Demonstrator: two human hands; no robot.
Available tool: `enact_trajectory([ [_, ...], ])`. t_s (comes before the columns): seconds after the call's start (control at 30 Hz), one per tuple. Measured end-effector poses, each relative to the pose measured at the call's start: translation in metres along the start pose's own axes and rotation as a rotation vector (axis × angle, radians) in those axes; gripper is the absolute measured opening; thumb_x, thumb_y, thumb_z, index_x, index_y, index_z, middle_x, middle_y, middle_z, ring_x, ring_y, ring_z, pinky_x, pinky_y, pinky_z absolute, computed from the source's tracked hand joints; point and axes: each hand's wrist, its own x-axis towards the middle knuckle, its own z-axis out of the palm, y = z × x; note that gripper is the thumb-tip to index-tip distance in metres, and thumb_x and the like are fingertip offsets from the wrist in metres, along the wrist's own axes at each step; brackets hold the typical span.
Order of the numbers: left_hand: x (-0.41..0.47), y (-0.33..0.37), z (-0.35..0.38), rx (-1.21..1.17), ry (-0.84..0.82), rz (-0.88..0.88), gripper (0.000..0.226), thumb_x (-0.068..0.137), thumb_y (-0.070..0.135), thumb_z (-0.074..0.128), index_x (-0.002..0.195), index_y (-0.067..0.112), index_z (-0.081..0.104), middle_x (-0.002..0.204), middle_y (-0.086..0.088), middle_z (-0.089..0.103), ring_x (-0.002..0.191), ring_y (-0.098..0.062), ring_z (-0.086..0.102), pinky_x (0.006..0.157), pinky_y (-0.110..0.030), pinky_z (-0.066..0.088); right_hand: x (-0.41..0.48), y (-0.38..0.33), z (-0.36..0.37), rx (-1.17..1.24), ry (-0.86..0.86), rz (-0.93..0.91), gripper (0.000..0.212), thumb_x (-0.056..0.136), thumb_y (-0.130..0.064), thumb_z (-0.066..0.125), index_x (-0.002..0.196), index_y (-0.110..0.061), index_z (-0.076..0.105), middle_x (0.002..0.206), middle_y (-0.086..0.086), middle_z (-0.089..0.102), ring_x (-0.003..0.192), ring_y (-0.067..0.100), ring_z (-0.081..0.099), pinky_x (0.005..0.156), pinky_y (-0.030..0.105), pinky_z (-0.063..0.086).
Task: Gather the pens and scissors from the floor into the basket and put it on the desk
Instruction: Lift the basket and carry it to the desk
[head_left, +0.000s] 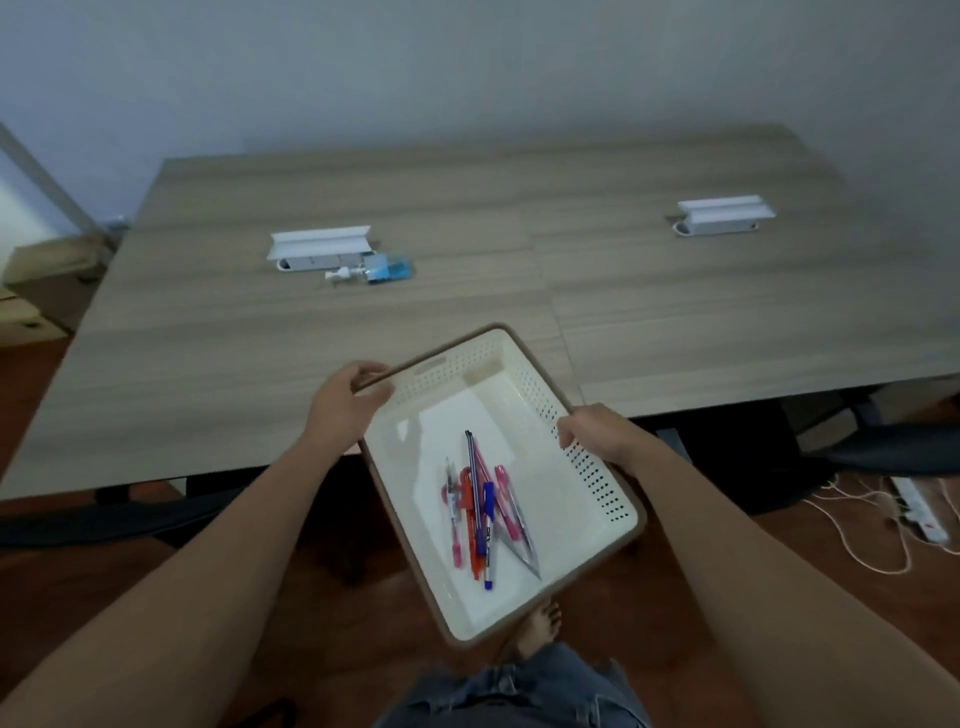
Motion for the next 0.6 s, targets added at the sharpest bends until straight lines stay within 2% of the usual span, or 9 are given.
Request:
enact_trajectory([
  [0.03, 0.007, 0.005, -0.002, 0.062, -0.017, 0.001, 0.011, 0.092, 0.028, 0.083, 0.101, 0.023, 0.079, 0.093, -0.002, 0.076, 0.086, -0.017, 0.068, 0.079, -0.030, 0.050, 0.008, -0.006, -0.008, -0.035, -0.016, -0.016, 0.022, 0.083, -0.020, 0.065, 0.095, -0.004, 0.075, 0.103, 0.016, 0.079, 0.092, 0.034, 0.077, 0.072, 0.034, 0.052],
  [0.07, 0.013, 0.010, -0.002, 0.090, -0.022, 0.003, 0.012, 0.090, 0.032, 0.084, 0.093, 0.021, 0.081, 0.084, -0.003, 0.076, 0.076, -0.016, 0.065, 0.071, -0.029, 0.046, 0.017, -0.015, -0.018, -0.078, -0.031, -0.033, 0.018, 0.082, -0.020, 0.065, 0.089, -0.006, 0.073, 0.102, 0.016, 0.078, 0.087, 0.032, 0.075, 0.071, 0.035, 0.052],
  [0.17, 0.024, 0.021, -0.003, 0.102, 0.027, 0.010, 0.024, 0.088, 0.038, 0.086, 0.091, 0.014, 0.085, 0.080, -0.008, 0.079, 0.070, -0.015, 0.063, 0.064, -0.030, 0.043, 0.040, -0.033, -0.038, -0.107, -0.047, -0.079, 0.015, 0.080, -0.021, 0.066, 0.088, -0.011, 0.074, 0.103, 0.016, 0.078, 0.085, 0.031, 0.074, 0.074, 0.038, 0.057],
  [0.27, 0.033, 0.027, 0.000, 0.201, 0.089, 0.060, 0.025, 0.093, 0.041, 0.079, 0.094, 0.016, 0.084, 0.079, -0.006, 0.078, 0.073, -0.020, 0.069, 0.066, -0.031, 0.045, 0.060, -0.052, -0.054, -0.090, -0.049, -0.144, 0.021, 0.086, -0.023, 0.068, 0.101, -0.020, 0.082, 0.102, 0.009, 0.082, 0.088, 0.028, 0.079, 0.082, 0.037, 0.062],
  [0.37, 0.045, 0.025, 0.000, 0.309, 0.164, 0.069, 0.024, 0.096, 0.042, 0.072, 0.098, 0.019, 0.082, 0.086, -0.003, 0.079, 0.086, -0.026, 0.073, 0.078, -0.037, 0.054, 0.078, -0.068, -0.066, -0.100, -0.056, -0.220, 0.026, 0.095, -0.032, 0.067, 0.115, -0.026, 0.083, 0.101, -0.001, 0.084, 0.090, 0.020, 0.081, 0.089, 0.035, 0.063],
  [0.43, 0.056, 0.025, 0.002, 0.330, 0.210, 0.062, 0.022, 0.098, 0.039, 0.071, 0.100, 0.019, 0.081, 0.089, -0.004, 0.078, 0.090, -0.030, 0.073, 0.081, -0.039, 0.056, 0.092, -0.079, -0.077, -0.125, -0.068, -0.246, 0.027, 0.098, -0.038, 0.067, 0.117, -0.028, 0.081, 0.101, -0.004, 0.084, 0.090, 0.018, 0.082, 0.087, 0.034, 0.063],
  [0.6, 0.090, 0.024, 0.002, 0.364, 0.263, -0.028, 0.018, 0.101, 0.033, 0.068, 0.099, 0.017, 0.078, 0.081, -0.002, 0.070, 0.088, -0.031, 0.071, 0.073, -0.032, 0.044, 0.127, -0.097, -0.097, -0.236, -0.017, -0.265, 0.032, 0.099, -0.046, 0.067, 0.108, -0.019, 0.083, 0.099, 0.001, 0.082, 0.092, 0.021, 0.079, 0.074, 0.029, 0.054],
])
